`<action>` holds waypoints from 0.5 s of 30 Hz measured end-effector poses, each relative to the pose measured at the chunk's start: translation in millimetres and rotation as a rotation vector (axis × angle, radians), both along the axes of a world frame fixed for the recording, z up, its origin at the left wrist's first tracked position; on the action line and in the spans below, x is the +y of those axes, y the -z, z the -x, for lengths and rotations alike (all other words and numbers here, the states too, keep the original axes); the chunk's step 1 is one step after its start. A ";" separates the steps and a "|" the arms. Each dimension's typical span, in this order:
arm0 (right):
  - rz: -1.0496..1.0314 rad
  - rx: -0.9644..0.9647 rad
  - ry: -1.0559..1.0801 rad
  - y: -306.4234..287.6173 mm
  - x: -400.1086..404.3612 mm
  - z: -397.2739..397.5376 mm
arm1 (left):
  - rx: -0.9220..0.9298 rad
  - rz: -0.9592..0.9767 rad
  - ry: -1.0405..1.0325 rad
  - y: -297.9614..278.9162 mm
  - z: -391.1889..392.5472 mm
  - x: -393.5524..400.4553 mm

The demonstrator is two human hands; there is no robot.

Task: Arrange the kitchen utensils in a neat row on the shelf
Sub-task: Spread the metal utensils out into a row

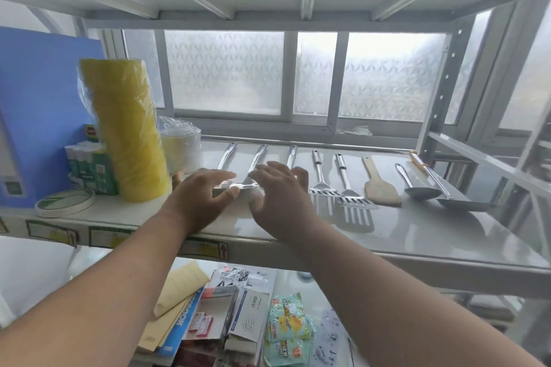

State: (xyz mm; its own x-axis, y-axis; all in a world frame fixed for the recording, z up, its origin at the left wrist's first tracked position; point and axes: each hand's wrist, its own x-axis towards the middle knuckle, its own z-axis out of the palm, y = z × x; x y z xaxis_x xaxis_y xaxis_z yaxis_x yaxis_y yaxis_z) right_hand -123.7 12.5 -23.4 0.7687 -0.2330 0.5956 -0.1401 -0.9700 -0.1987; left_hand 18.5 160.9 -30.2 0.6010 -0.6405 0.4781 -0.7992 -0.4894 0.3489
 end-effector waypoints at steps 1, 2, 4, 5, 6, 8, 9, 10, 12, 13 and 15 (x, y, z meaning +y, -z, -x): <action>-0.005 -0.025 0.003 -1.0 -4.5 12.7 | -0.027 0.011 0.015 -0.7 0.9 2.3; -0.010 -0.057 0.017 -2.2 -13.0 26.7 | -0.051 0.015 0.034 -1.7 2.7 3.4; -0.001 -0.147 0.082 -7.6 -39.3 59.6 | -0.083 0.020 0.074 -4.1 10.1 -0.8; 0.017 -0.190 0.137 -11.6 -55.5 77.3 | -0.091 0.026 0.094 -5.1 16.3 -7.0; 0.037 -0.221 0.207 -16.3 -72.9 94.7 | -0.098 0.035 0.116 -6.1 24.4 -15.9; 0.051 -0.234 0.372 -25.7 -108.1 128.3 | -0.120 0.033 0.175 -7.4 44.0 -41.0; 0.044 -0.213 0.464 -30.1 -125.4 143.7 | -0.135 0.023 0.215 -8.4 55.4 -55.4; 0.042 -0.160 0.570 -33.8 -142.1 157.3 | -0.149 0.015 0.257 -9.4 66.9 -70.8; 0.042 0.047 0.779 -38.9 -168.0 181.1 | -0.184 0.008 0.331 -12.3 90.1 -101.0; 0.023 0.179 0.844 -39.5 -177.3 190.0 | -0.205 0.013 0.362 -13.6 101.4 -115.1; -0.032 0.405 0.885 -38.5 -186.2 201.8 | -0.237 0.026 0.404 -14.5 120.7 -140.5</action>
